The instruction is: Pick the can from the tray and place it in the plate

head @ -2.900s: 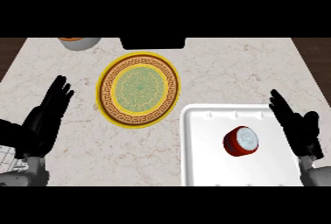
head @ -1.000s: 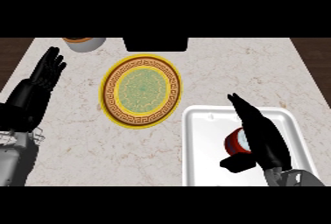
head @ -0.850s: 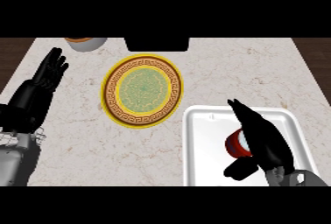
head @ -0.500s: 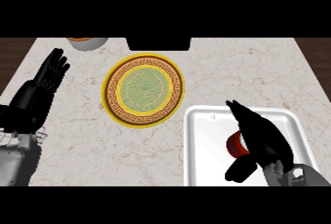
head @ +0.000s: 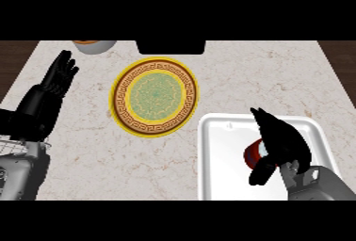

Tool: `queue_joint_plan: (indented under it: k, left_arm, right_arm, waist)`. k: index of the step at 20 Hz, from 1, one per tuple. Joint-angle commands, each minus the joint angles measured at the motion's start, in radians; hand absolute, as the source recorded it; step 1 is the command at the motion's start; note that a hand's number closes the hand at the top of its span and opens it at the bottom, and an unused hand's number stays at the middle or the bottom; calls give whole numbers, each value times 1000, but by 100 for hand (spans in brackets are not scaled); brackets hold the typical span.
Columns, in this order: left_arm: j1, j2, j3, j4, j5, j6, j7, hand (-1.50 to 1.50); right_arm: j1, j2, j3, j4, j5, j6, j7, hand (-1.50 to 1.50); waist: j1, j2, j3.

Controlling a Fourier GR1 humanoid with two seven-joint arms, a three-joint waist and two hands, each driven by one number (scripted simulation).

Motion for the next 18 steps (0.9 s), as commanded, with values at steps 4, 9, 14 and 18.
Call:
queue_joint_plan:
  k: [4, 9, 14, 18]
  left_arm:
    - [-16, 30, 62, 52, 46, -71, -22, 0]
    - [-37, 33, 86, 12, 49, -73, 40, 0]
    - [51, 7, 65, -41, 31, -96, 0, 0]
    - [-7, -20, 69, 25, -7, -73, -8, 0]
  right_arm:
    - [46, 55, 5, 93, 60, 33, 64, -150]
    - [99, 32, -47, 57, 62, 89, 12, -150]
    - [98, 102, -58, 188, 105, 73, -39, -150]
    - [101, 82, -110, 253, 150, 85, -132, -150]
  waist:
    - [-2, 1, 0]
    - [-5, 0, 0]
    - [4, 0, 0]
    - [-1, 0, 1]
